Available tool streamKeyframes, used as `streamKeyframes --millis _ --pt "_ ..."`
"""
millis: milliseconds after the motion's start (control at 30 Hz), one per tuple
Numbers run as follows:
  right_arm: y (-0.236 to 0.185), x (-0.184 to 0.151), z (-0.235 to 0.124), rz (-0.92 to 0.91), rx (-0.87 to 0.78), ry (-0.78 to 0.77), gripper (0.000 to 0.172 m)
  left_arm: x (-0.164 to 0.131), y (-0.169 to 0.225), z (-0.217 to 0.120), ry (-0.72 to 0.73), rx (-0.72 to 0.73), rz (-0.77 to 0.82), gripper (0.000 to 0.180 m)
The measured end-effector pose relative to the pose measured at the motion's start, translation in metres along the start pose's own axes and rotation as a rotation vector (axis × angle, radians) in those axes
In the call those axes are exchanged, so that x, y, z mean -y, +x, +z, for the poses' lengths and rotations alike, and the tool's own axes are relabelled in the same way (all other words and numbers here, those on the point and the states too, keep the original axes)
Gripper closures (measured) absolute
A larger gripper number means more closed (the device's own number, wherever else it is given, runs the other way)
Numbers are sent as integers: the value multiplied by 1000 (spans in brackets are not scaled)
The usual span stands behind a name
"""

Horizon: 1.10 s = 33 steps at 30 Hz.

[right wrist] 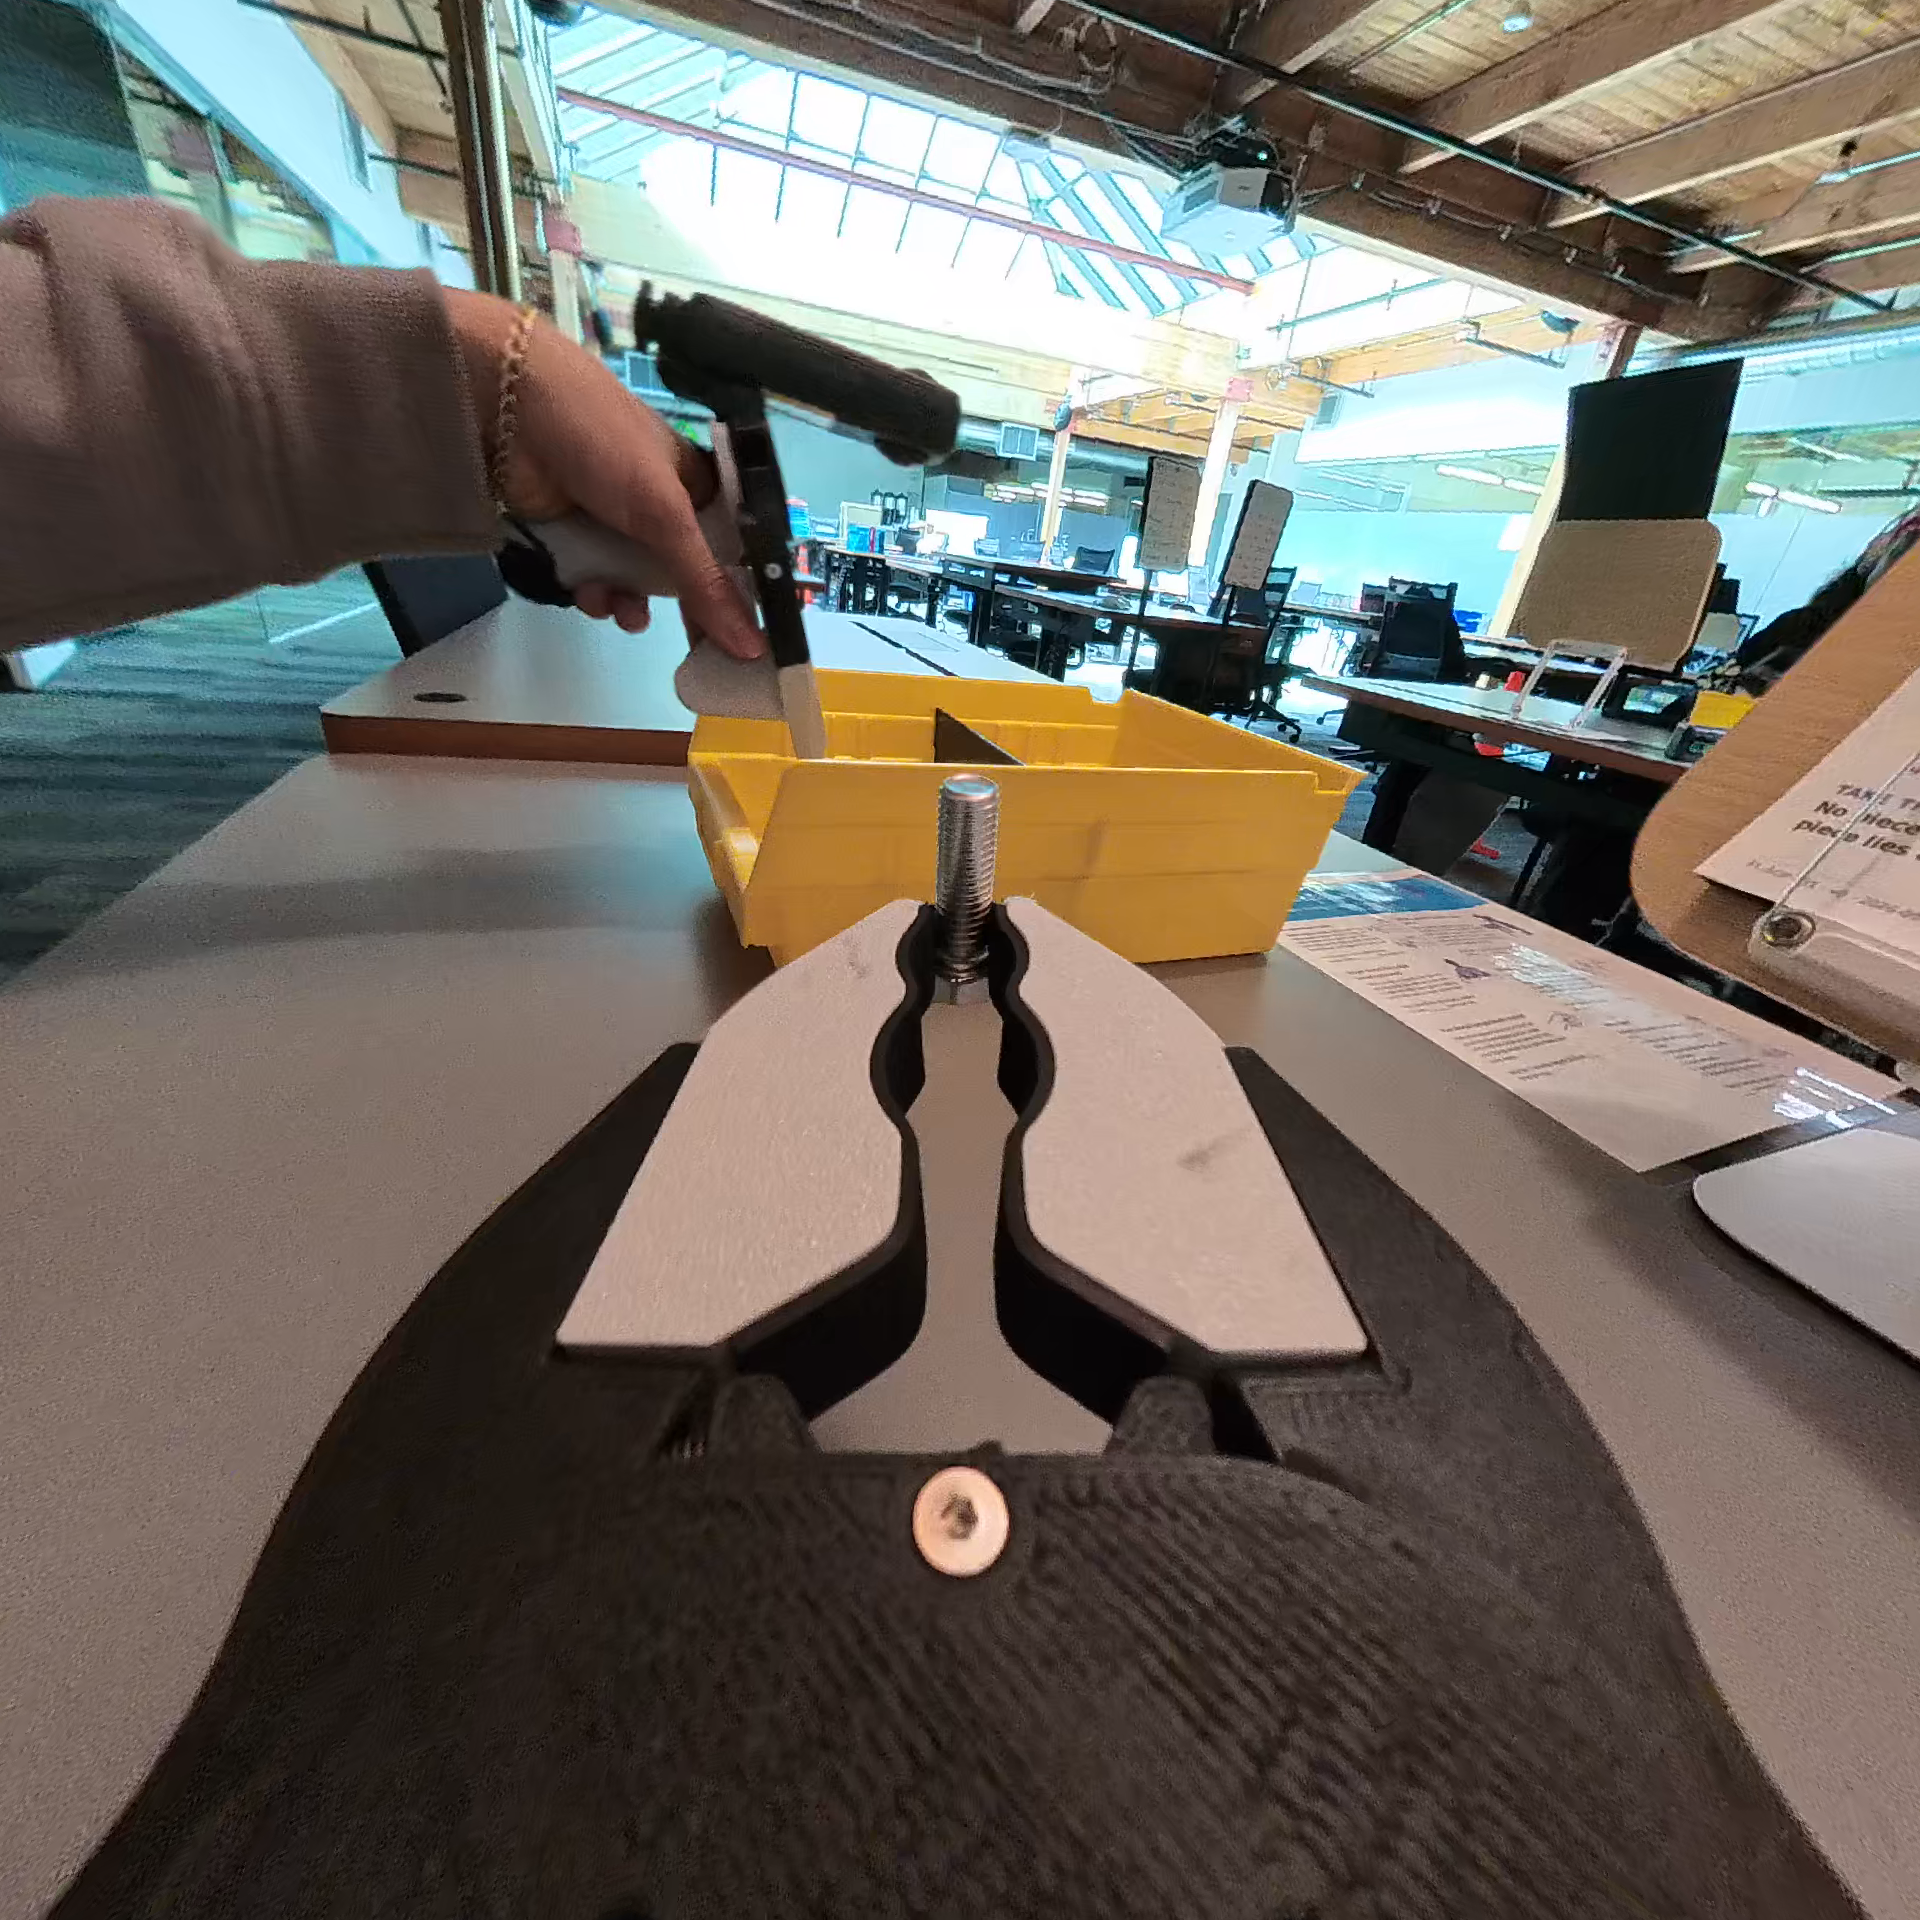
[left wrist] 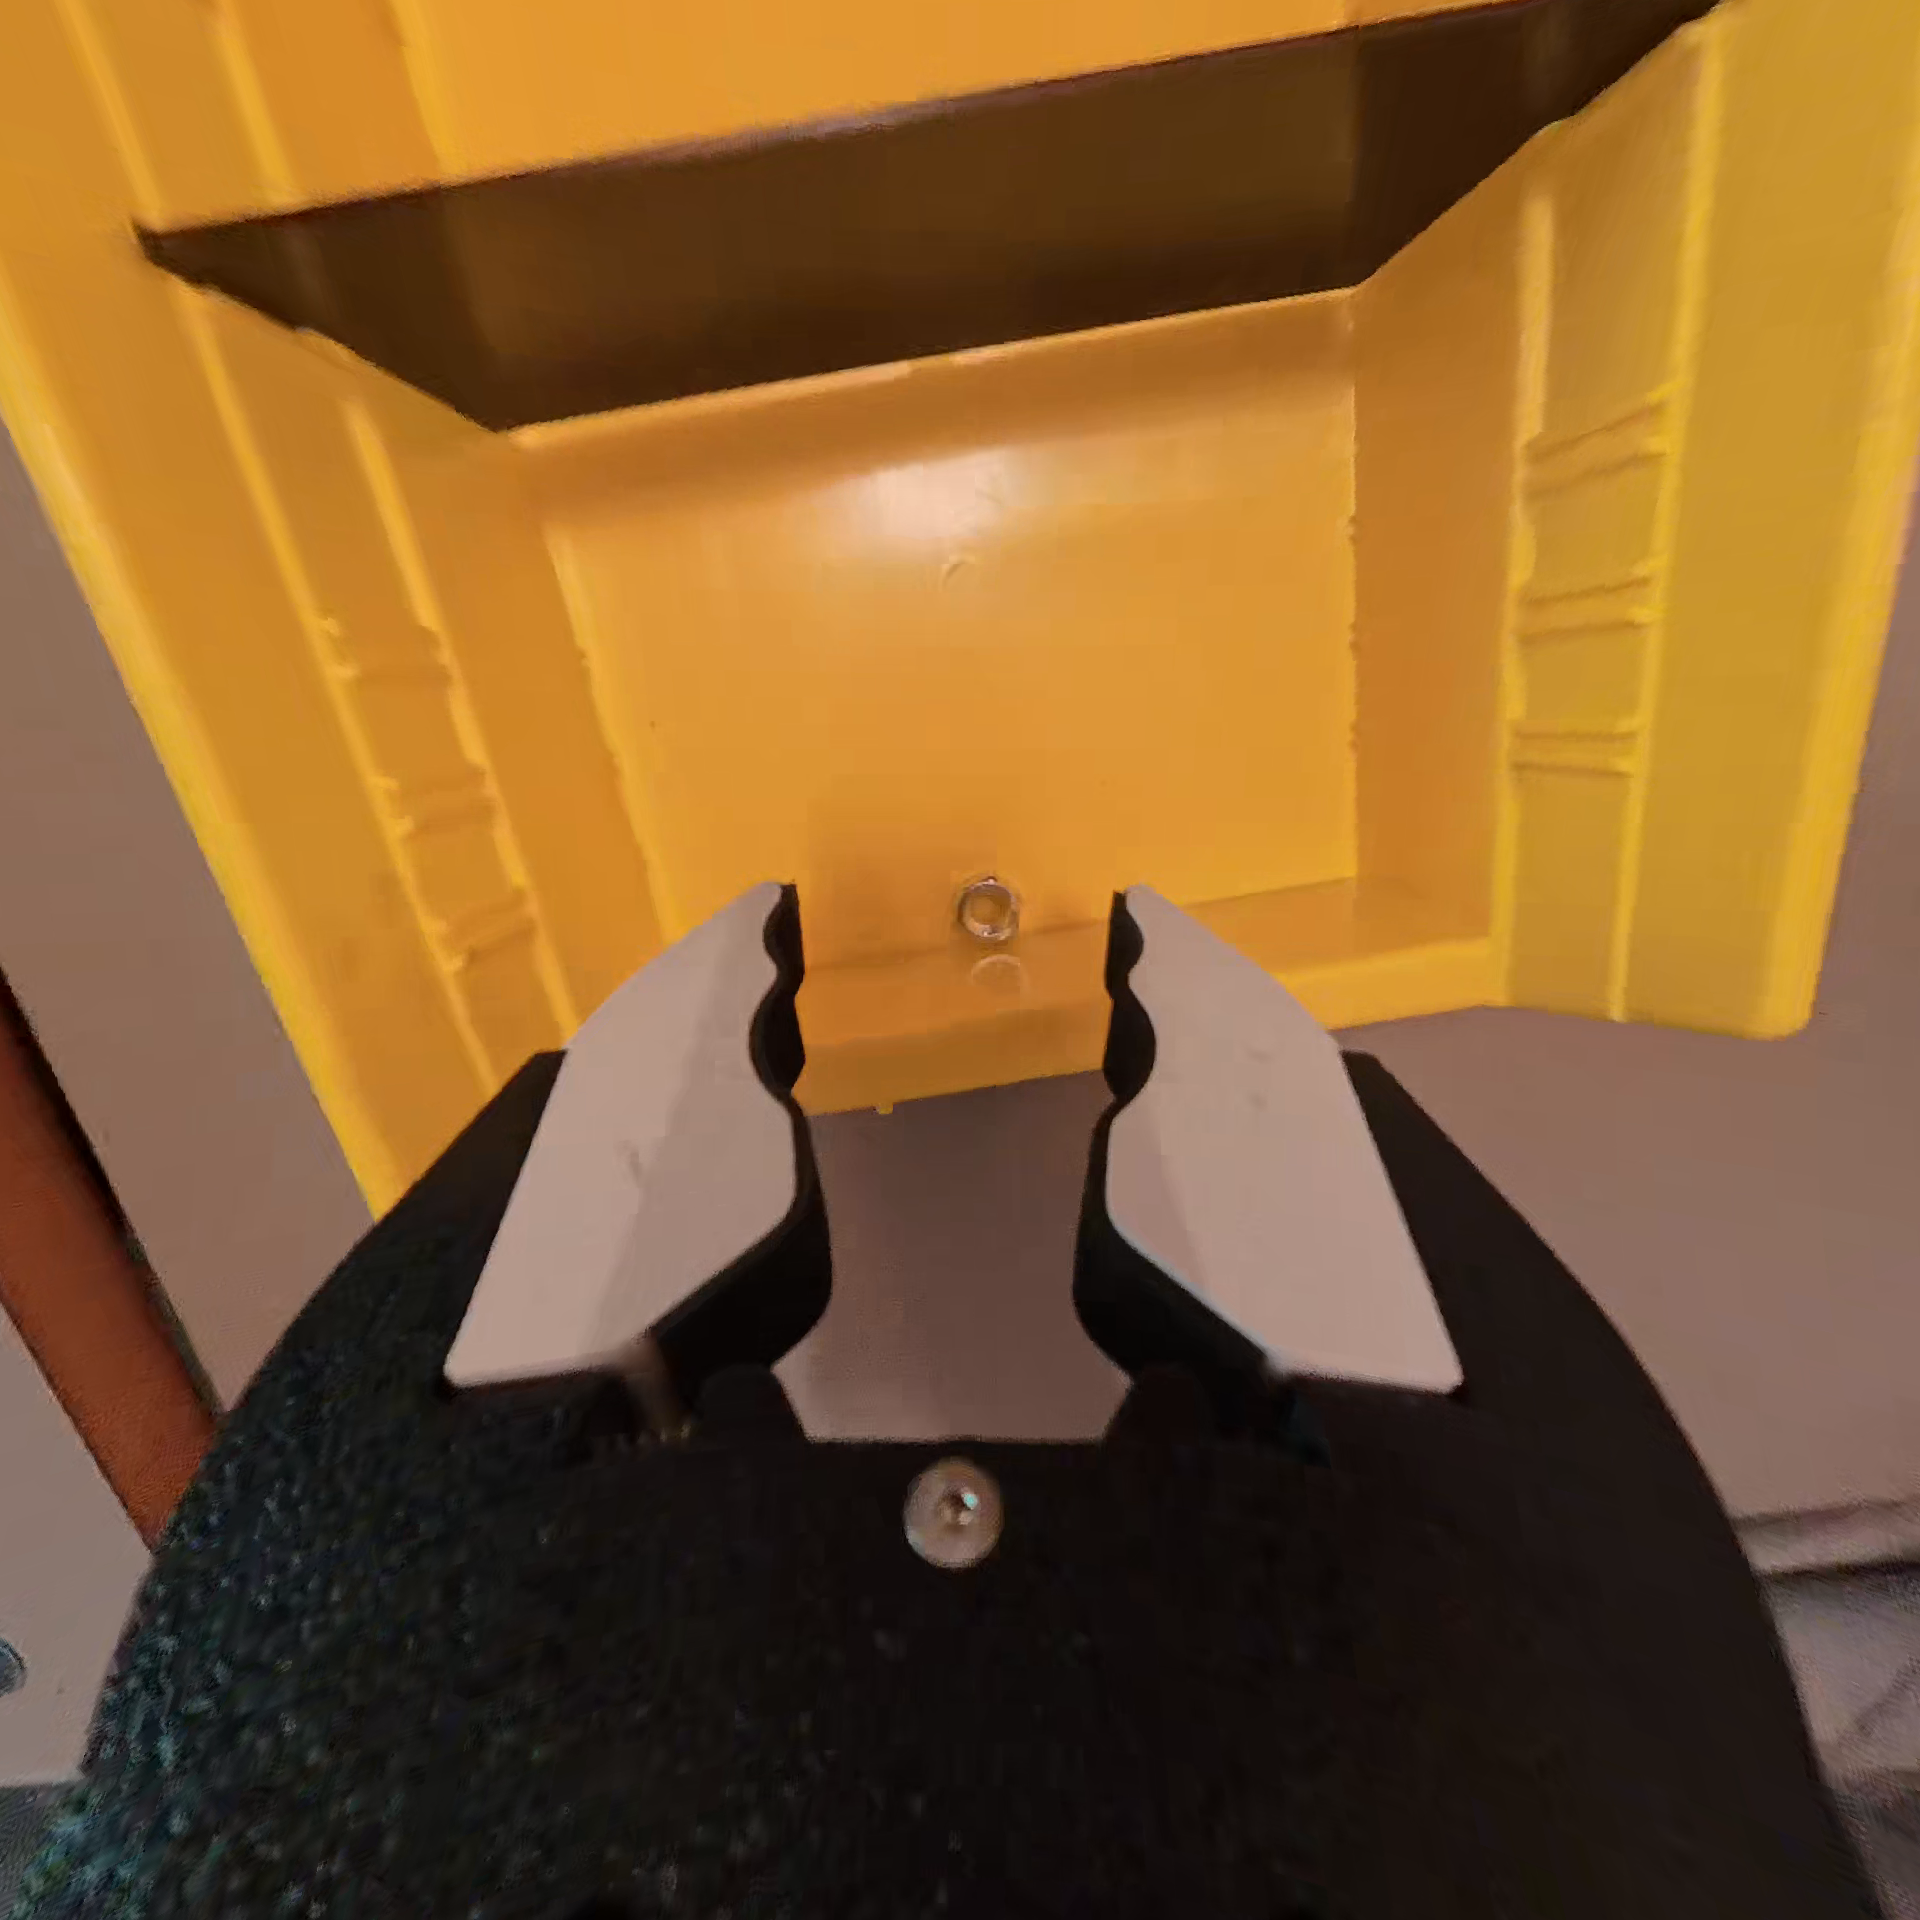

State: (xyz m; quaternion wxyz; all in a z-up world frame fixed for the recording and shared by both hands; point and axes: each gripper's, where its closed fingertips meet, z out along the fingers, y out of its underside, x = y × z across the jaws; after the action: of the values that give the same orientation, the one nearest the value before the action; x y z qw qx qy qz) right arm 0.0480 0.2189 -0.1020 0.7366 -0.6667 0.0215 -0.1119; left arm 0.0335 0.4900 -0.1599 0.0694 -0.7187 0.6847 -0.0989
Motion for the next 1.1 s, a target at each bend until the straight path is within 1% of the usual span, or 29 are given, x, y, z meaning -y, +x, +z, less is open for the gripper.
streamKeyframes --millis 33,133,200,267,400,567,667,767,900,967,1100 --pt "-1 1 -1 -15 -3 3 163 -1 -3 2 -30 -3 -22 126" --pt "0 1 -1 -42 -39 7 163 -6 -6 8 -127 -20 -34 130" --pt "1 3 -2 -66 -56 31 163 -10 -7 13 -203 -18 -15 131" --pt "3 4 0 -83 -59 41 163 -10 -7 19 -248 -15 7 131" --pt "6 4 3 -104 -63 49 163 -17 -2 37 -392 -24 40 143" --pt "6 6 0 -70 -32 74 163 -23 5 52 -550 -15 70 143" --pt "9 8 -2 -32 -28 93 163 -28 2 55 -638 22 100 144" --pt "11 10 -4 -26 -36 107 163 -31 4 55 -684 33 99 146" --pt "12 11 -5 -13 -31 118 163 -36 6 49 -719 4 93 156" --pt "12 11 -5 -14 -32 117 163 -36 8 51 -707 -40 73 164" --pt "9 11 -4 -34 -27 110 163 -36 9 52 -662 -92 64 164"
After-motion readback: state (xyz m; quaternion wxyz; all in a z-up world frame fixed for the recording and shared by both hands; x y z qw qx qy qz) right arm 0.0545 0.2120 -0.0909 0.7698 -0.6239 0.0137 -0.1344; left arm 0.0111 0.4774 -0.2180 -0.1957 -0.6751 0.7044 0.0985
